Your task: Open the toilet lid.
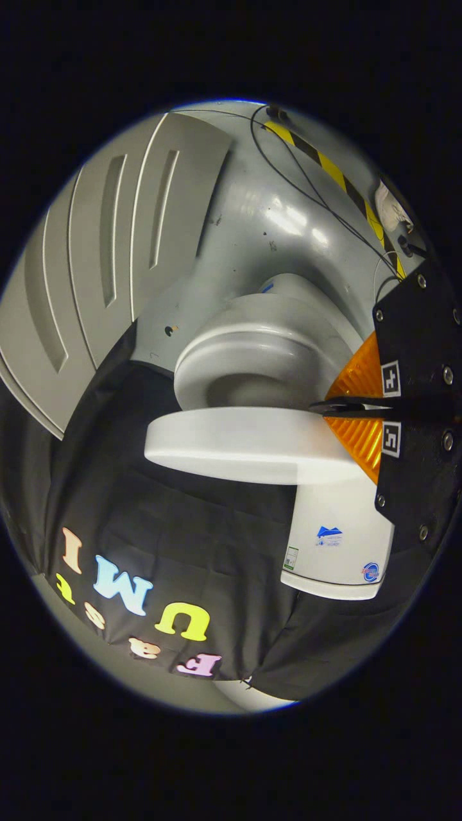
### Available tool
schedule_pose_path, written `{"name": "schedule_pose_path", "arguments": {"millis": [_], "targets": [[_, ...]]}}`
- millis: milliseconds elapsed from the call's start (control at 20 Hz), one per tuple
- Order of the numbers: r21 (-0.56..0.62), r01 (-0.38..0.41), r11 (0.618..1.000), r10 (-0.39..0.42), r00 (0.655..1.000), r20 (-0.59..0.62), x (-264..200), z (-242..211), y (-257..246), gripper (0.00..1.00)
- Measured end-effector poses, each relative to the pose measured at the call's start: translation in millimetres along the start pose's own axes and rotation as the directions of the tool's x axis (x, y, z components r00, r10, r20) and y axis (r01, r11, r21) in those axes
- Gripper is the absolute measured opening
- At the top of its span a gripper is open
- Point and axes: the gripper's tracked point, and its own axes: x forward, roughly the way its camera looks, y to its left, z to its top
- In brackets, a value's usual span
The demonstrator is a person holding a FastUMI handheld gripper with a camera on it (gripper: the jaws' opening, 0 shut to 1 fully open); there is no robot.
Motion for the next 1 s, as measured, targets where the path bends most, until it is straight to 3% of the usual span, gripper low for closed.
{"name": "schedule_pose_path", "arguments": {"millis": [200,600,1000], "targets": [[-0.040,-0.007,0.999,0.007,1.000,0.024,-9.4,1.3,19.7,0.00],[-0.254,-0.008,0.967,0.034,0.995,0.095,-28.4,2.1,71.7,0.00],[-0.339,0.029,0.940,0.018,0.991,0.134,-35.5,-2.9,92.8,0.00]]}}
